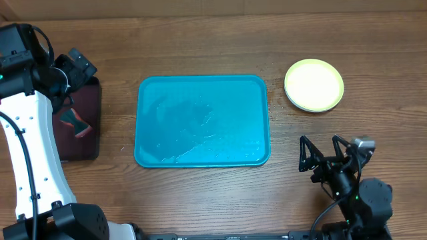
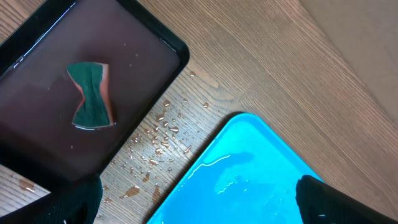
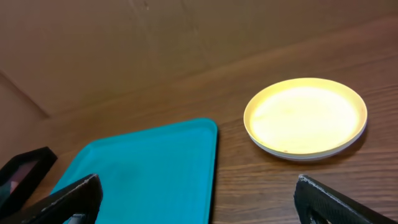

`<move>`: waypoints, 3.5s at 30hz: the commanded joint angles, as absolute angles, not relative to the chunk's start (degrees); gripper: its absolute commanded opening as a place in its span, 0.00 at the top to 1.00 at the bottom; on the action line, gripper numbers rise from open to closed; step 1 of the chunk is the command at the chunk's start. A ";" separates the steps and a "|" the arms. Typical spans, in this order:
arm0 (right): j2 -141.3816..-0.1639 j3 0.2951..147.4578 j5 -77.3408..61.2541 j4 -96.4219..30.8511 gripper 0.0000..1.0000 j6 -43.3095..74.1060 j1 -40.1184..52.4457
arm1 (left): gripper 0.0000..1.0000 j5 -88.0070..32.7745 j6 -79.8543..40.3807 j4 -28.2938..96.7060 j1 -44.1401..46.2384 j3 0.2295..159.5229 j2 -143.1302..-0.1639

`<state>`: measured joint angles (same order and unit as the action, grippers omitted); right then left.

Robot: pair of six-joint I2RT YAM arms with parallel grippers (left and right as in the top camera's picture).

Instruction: Clean dirty plates on tray and stack at the side

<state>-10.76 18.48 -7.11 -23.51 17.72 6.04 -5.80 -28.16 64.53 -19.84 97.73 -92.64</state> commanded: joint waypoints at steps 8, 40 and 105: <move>-0.97 9.52 -6.02 -15.88 0.00 18.00 5.80 | 0.00 -5.82 -27.88 64.34 -19.46 97.47 -92.99; -0.14 0.47 3.57 -4.51 0.00 16.25 3.57 | 0.00 -5.80 -27.88 64.34 -19.46 97.47 -93.08; -0.16 0.47 2.28 -4.62 0.00 16.27 1.48 | 0.00 4.93 -26.76 70.02 -18.55 95.50 -88.51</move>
